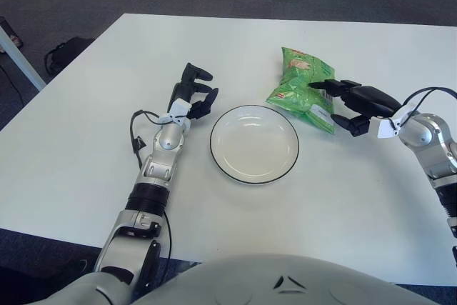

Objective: Put the snack into the plate.

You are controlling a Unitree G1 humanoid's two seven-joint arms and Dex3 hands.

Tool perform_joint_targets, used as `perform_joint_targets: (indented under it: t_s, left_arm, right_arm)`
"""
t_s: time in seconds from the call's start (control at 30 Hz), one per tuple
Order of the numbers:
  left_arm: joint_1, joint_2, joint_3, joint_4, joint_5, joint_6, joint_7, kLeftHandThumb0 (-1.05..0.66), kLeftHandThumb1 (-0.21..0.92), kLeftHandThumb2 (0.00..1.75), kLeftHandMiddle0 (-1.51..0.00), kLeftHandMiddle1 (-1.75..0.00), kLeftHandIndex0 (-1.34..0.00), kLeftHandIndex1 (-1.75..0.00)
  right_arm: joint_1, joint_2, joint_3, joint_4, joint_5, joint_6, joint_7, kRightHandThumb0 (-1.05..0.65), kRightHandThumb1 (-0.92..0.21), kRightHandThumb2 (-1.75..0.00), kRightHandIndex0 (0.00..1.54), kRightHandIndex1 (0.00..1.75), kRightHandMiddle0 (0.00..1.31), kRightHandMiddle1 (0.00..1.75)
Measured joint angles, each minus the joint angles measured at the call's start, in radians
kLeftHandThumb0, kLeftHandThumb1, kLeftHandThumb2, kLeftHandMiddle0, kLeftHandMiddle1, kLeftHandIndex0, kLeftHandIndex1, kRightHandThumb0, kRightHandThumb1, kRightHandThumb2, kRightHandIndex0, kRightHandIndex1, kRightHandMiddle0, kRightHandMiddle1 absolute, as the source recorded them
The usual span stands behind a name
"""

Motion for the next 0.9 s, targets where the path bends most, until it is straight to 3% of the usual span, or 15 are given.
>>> perform_joint_targets:
  t_s: [0.23, 0.63, 0.9]
  left_arm:
    - [-0.005, -0.001, -0.001, 0.009, 0.0, -0.009, 0.0, -0.34, 0.92, 0.52, -0.44, -1.21, -0.19, -1.75]
    - [-0.011, -0.001, -0.003, 0.03, 0.002, -0.029, 0.0, -0.35, 0.92, 0.52, -0.43, -1.23, -0.19, -1.75]
    - [-0.02, 0.0, -0.006, 0.049, 0.002, -0.067, 0.0, -0.35, 0.92, 0.52, -0.42, -1.23, -0.19, -1.75]
  right_arm:
    - [0.0, -0.002, -0.022, -0.033, -0.036, 0.037, -0.019, -0.82, -0.92, -1.07, 0.13, 0.22, 0.0, 0.4]
    - [-0.017, -0.005, -0.061, -0.023, -0.08, 0.024, -0.106, -0.69, -0.92, -0.99, 0.14, 0.23, 0.0, 0.51]
    - [-0.171, -0.015, -0.036, 0.154, -0.165, -0.099, -0.215, -0.57, -0.92, -0.87, 0.15, 0.24, 0.0, 0.6]
